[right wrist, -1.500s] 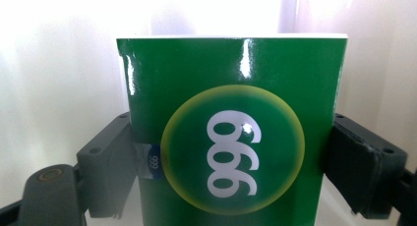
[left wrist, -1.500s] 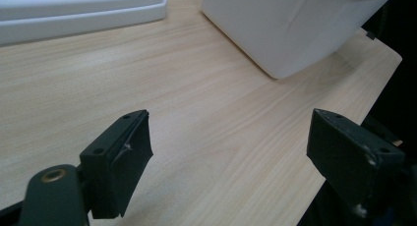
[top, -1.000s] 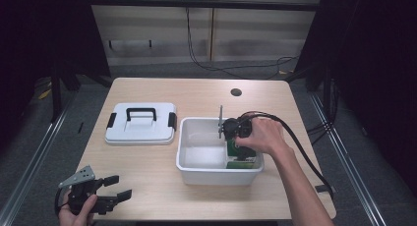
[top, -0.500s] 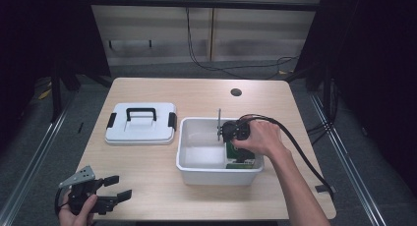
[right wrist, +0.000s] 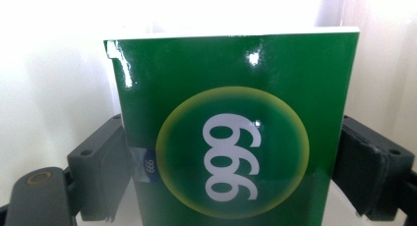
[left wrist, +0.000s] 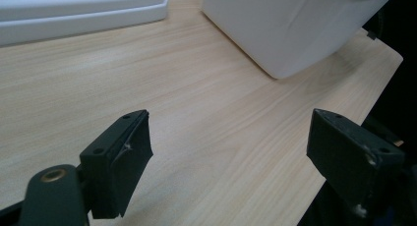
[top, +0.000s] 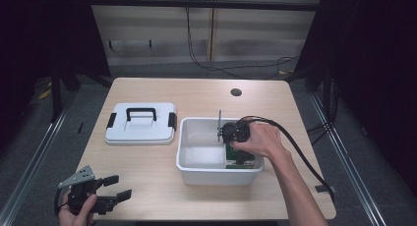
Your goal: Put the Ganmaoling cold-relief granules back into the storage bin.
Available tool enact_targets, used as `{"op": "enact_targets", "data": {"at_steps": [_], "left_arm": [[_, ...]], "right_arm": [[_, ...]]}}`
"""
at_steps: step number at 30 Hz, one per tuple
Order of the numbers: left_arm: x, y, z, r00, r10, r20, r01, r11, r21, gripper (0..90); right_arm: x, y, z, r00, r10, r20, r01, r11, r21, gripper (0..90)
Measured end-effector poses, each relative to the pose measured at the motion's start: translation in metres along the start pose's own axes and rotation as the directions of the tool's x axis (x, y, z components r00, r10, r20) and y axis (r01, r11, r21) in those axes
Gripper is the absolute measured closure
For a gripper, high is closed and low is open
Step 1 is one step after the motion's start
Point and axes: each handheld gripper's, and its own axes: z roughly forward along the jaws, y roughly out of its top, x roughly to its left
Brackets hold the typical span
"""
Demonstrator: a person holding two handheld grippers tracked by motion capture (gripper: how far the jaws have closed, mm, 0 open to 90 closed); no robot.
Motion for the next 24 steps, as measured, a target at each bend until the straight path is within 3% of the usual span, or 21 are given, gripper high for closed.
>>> {"op": "enact_targets", "data": {"at_steps": [8,9,13,24], "left_arm": [[0.0,0.0,0.0,1.0,0.001,-0.004,-0.001,1.0,0.003,17.0],[0.0,0.0,0.0,1.0,0.001,-0.003,-0.001,1.0,0.003,17.0],[0.0,0.0,0.0,1.0,-0.001,-0.001,0.001,1.0,0.0,17.0],[0.0,0.0,0.0,1.0,-0.002,-0.008,0.002,1.0,-0.002,17.0]], "right_arm": [[0.0,-0.003,-0.001,1.0,-0.008,0.004,0.008,0.999,-0.032,11.5],[-0.001,-0.004,-0.001,0.9999,0.001,-0.017,-0.002,0.999,-0.043,11.6],[-0.001,-0.006,-0.002,0.9998,0.003,-0.021,-0.005,0.998,-0.058,11.0],[0.0,-0.016,-0.014,0.9996,0.028,-0.008,-0.028,0.993,-0.119,9.1]]}}
